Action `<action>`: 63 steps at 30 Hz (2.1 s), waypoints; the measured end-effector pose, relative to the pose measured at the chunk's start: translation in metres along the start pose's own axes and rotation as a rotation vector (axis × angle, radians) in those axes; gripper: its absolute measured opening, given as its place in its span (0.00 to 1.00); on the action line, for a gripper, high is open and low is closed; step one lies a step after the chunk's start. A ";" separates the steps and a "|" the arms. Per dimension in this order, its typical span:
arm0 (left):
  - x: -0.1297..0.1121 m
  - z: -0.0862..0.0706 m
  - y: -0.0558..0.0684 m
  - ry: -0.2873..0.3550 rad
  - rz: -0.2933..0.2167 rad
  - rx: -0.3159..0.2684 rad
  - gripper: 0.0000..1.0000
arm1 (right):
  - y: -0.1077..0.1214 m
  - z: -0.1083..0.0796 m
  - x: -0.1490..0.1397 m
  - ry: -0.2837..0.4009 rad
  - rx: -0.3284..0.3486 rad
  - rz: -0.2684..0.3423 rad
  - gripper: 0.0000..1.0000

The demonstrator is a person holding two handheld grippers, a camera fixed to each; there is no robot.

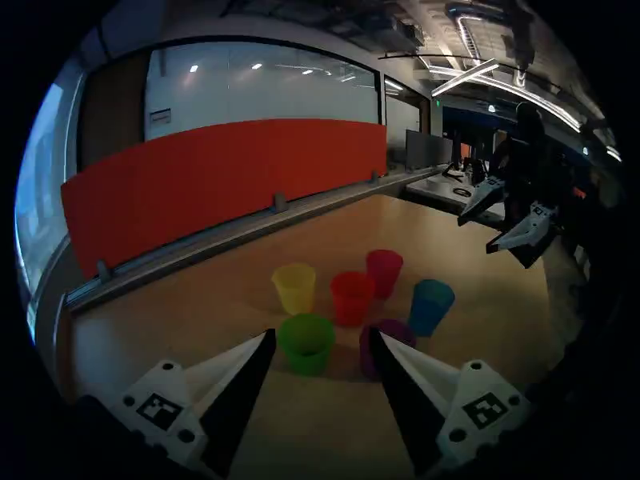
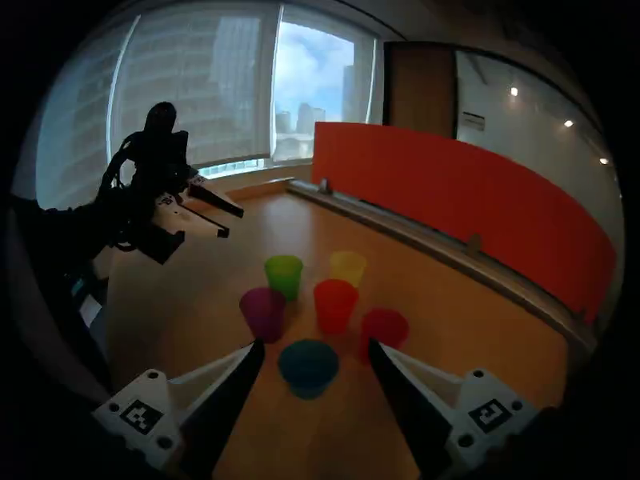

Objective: Pour water

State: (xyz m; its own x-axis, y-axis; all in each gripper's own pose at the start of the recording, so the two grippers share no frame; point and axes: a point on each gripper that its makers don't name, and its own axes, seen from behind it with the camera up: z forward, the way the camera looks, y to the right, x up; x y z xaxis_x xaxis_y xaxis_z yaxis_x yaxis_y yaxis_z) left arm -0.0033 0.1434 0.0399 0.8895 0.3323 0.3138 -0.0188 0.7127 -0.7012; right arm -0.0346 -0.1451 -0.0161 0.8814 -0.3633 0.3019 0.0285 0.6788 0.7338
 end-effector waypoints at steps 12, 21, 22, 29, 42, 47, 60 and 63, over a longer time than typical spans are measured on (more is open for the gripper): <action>-0.032 0.023 0.004 -0.059 -0.008 -0.006 0.85 | 0.000 0.027 -0.035 -0.051 0.007 0.005 1.00; -0.050 0.037 0.002 -0.095 0.000 0.003 0.85 | 0.001 0.044 -0.053 -0.075 0.005 0.006 1.00; -0.052 0.039 0.001 -0.098 0.000 0.005 0.85 | 0.000 0.046 -0.055 -0.078 0.007 0.006 1.00; -0.063 0.046 -0.003 -0.122 0.008 0.015 0.85 | -0.004 0.057 -0.065 -0.094 0.023 0.007 1.00; -0.070 0.055 -0.008 -0.137 0.013 0.021 0.85 | -0.011 0.082 -0.077 -0.115 0.038 -0.012 1.00; -0.073 0.057 -0.009 -0.140 0.011 0.024 0.85 | -0.012 0.093 -0.078 -0.113 0.042 -0.018 1.00; -0.076 0.060 -0.012 -0.147 0.009 0.022 0.85 | -0.014 0.112 -0.077 -0.100 0.058 -0.020 0.99; -0.076 0.060 -0.013 -0.148 0.010 0.023 0.85 | -0.015 0.113 -0.077 -0.097 0.067 -0.016 0.94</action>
State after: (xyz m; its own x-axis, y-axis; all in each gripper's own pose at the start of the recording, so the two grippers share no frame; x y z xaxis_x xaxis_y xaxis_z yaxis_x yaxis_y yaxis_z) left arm -0.0984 0.1459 0.0631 0.8119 0.4256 0.3996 -0.0390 0.7225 -0.6902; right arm -0.1566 -0.1995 0.0181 0.8313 -0.4359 0.3449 0.0079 0.6298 0.7767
